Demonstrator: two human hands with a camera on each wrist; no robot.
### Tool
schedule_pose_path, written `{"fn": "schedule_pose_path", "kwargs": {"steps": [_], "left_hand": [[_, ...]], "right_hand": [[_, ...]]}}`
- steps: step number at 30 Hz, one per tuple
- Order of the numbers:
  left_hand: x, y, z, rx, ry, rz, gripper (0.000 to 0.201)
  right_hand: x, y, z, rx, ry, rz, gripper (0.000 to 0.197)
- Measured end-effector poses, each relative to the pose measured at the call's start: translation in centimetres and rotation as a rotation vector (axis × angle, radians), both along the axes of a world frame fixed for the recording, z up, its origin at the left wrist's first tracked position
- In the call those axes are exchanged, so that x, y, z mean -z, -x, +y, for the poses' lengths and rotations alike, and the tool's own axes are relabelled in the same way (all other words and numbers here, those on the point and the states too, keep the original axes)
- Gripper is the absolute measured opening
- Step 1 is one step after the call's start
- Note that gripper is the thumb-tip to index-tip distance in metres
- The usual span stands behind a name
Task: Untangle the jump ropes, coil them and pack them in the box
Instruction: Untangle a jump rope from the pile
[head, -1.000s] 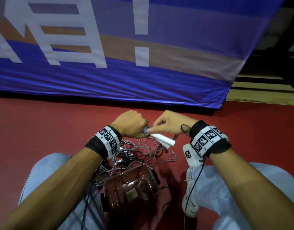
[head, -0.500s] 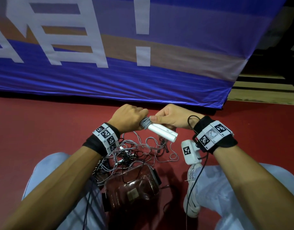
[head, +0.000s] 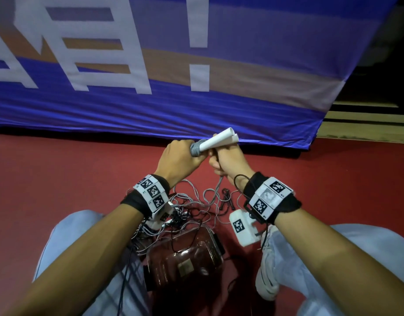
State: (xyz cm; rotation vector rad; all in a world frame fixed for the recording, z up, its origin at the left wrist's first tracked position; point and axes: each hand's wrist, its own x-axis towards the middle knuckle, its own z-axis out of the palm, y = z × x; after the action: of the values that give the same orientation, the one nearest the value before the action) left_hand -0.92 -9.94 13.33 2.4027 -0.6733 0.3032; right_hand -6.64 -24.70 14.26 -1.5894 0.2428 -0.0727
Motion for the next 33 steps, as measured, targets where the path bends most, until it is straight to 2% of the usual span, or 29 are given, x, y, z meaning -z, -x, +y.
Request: {"fn": "schedule_pose_path", "kwargs": {"steps": [3,6,9,11,16,22,29,33], "left_hand": [[0.7,0.2,-0.8,-0.044,-0.004,0.091,0.047],[1.0,0.1,-1.3,-0.078,-0.005,0.138,0.048],[1.4,-0.4,-1.5,-0.147,-0.018,0.243,0.041],[1.7,-0.6,-1.4,-0.184,-0.081,0.28,0.04],[2.2,0.0,-1.4,-0.204,-0.345,0.234,0.042],[2.7,0.7,-1.7,-0.05,-0.628,0.145,0.043],[1.9,0.3,-1.7,-0.011,-0.609,0.054,0.047],[1.9,0.1,-1.6,0.077,-0.683,0.023,0.071]], "right_hand": [[0.2,0.0,-0.2,0.096,0.108,0.076,0.033],[0.5,-0.1,-0.5,0.118,0.282,0.067,0.035],[1.5,0.2,-0.3,0.027,0.449,0.068,0.043],[2.5,0.6,0.1,-0.05,0.586,0.092,0.041],[2.3,1.2,-0.3,-0.132,0.806,0.028,0.04],[1.1,1.8,-2.5,-0.254,1.071,-0.055,0.04],[0.2,1.8,-3.7,-0.179,1.235,-0.175,0.036],[-0.3,1.5,-4.4,-0.125,1.189,-0.192,0.053]]}}
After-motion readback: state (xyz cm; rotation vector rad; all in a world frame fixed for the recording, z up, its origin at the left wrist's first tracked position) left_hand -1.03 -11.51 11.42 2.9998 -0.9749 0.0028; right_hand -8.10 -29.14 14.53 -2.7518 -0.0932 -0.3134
